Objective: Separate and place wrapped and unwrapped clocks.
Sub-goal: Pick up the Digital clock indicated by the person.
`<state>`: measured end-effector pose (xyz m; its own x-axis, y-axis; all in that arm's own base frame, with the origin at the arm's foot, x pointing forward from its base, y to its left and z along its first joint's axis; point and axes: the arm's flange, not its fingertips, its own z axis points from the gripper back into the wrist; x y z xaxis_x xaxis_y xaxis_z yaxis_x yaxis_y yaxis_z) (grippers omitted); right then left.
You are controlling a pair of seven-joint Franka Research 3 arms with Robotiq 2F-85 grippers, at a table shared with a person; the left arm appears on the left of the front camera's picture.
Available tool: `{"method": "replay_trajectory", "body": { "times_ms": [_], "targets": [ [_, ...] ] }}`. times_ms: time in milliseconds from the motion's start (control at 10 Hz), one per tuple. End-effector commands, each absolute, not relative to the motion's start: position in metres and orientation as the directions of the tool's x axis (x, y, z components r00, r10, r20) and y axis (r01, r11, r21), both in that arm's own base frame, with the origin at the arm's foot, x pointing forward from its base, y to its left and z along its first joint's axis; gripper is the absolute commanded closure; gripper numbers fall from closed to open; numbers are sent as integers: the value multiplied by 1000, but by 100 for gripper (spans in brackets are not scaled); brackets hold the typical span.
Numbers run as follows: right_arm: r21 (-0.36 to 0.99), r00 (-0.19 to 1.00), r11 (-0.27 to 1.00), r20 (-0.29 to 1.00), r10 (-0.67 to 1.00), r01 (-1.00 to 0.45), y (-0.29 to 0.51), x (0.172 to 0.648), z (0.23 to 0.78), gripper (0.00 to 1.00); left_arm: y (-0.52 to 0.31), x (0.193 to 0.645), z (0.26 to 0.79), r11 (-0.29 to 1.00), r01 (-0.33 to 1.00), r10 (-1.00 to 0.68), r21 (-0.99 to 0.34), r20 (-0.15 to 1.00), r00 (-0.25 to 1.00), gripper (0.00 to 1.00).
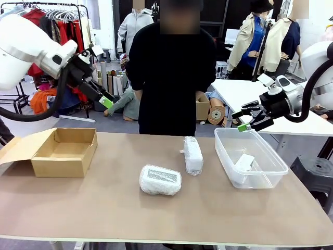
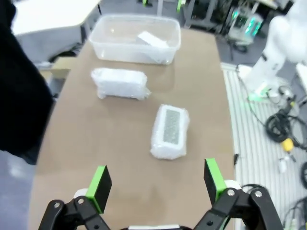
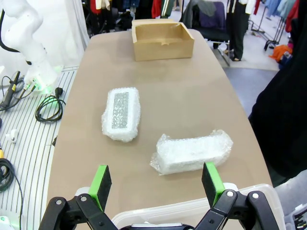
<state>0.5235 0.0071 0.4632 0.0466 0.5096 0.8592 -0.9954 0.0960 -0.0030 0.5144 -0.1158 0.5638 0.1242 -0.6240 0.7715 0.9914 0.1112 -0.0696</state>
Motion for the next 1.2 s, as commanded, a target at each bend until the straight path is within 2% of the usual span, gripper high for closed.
{"method": "replay_trajectory", "body": {
  "times_ms": [0, 100, 300, 400, 500, 600, 1100],
  "targets": [
    [-7, 44, 96, 859, 510, -995, 7, 524, 465, 0, -108, 515, 562, 62, 996, -642, 70, 767, -14, 0],
    [-7, 44, 96, 859, 510, -995, 7, 524, 465, 0, -108, 516, 561, 34, 992, -655, 120, 752, -68, 0],
    [-7, 44, 96, 859, 510, -995, 7, 524, 465, 0, -98, 526, 566, 42, 985, -585, 168, 803, -112, 0],
    [-7, 44, 96, 859, 510, -995, 7, 524, 465, 0, -95, 529, 566, 65, 983, -556, 173, 824, -108, 0],
    [-7, 44, 96, 859, 510, -995, 7, 524, 465, 0, -90, 538, 569, 127, 987, -541, 98, 841, -14, 0],
    [-7, 44, 96, 859, 510, -995, 7, 524, 465, 0, -89, 540, 573, 163, 984, -523, 78, 852, 19, 0],
    [-7, 44, 96, 859, 510, -995, 7, 524, 465, 0, -87, 539, 583, 131, 984, -538, 123, 842, -34, 0]
  ]
}}
